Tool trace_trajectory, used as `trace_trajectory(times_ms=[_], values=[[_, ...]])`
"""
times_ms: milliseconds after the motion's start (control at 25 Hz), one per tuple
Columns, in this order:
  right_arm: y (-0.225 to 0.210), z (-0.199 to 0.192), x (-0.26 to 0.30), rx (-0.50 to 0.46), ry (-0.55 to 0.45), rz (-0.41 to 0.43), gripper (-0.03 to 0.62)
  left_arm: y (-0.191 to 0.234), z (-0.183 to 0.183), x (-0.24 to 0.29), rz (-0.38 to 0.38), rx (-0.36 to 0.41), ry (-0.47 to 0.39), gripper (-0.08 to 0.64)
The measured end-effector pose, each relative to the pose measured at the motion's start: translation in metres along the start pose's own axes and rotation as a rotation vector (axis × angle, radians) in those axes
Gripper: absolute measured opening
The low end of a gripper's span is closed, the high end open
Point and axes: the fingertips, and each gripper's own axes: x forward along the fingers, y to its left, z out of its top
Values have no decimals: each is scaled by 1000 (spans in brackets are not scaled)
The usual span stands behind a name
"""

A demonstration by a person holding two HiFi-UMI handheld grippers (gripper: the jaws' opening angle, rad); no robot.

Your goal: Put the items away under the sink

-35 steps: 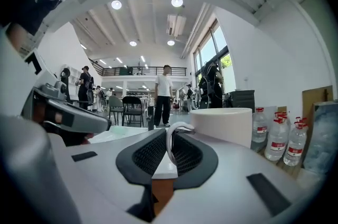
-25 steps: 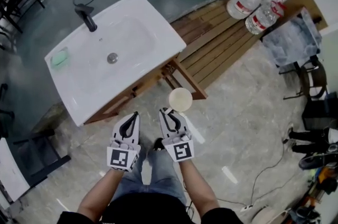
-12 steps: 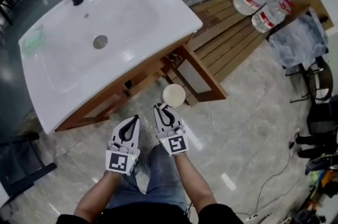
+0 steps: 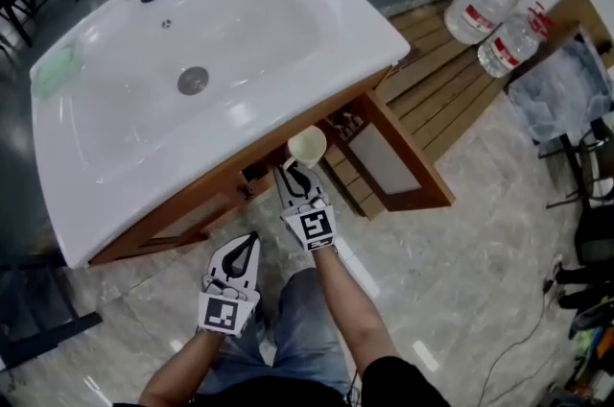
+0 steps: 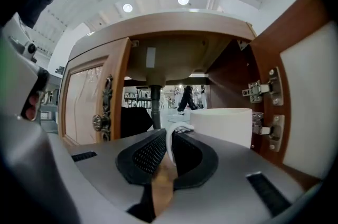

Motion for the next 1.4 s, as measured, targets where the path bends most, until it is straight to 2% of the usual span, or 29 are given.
trace_trajectory(times_ms=[240, 400, 520, 720, 880, 960, 1080, 1280, 1400], values=[[-11, -10, 42, 62, -8, 9, 43, 3, -7, -4, 4, -1, 12, 6], [-11, -18, 53, 34, -7, 21, 41, 6, -11, -7, 9, 4, 30, 6], [-12, -17, 55, 49, -11, 19, 43, 8, -11, -8, 10, 1, 34, 6], [-15, -23, 26, 135, 75, -40, 78, 2, 3, -11, 1, 1, 58, 6], [-10, -1, -32, 207, 114, -108, 21, -14, 50, -25, -22, 17, 88, 6], [-4, 29, -73, 238, 153, -137, 12, -27, 88, -36, -35, 9, 105, 6], [8, 102, -129, 274, 186, -168, 11, -41, 156, -55, -34, -30, 113, 6], [33, 268, -202, 259, 166, -173, 11, -57, 272, -100, -19, -79, 99, 6], [43, 375, -237, 234, 115, -176, 11, -72, 344, -124, -36, -29, 99, 6]])
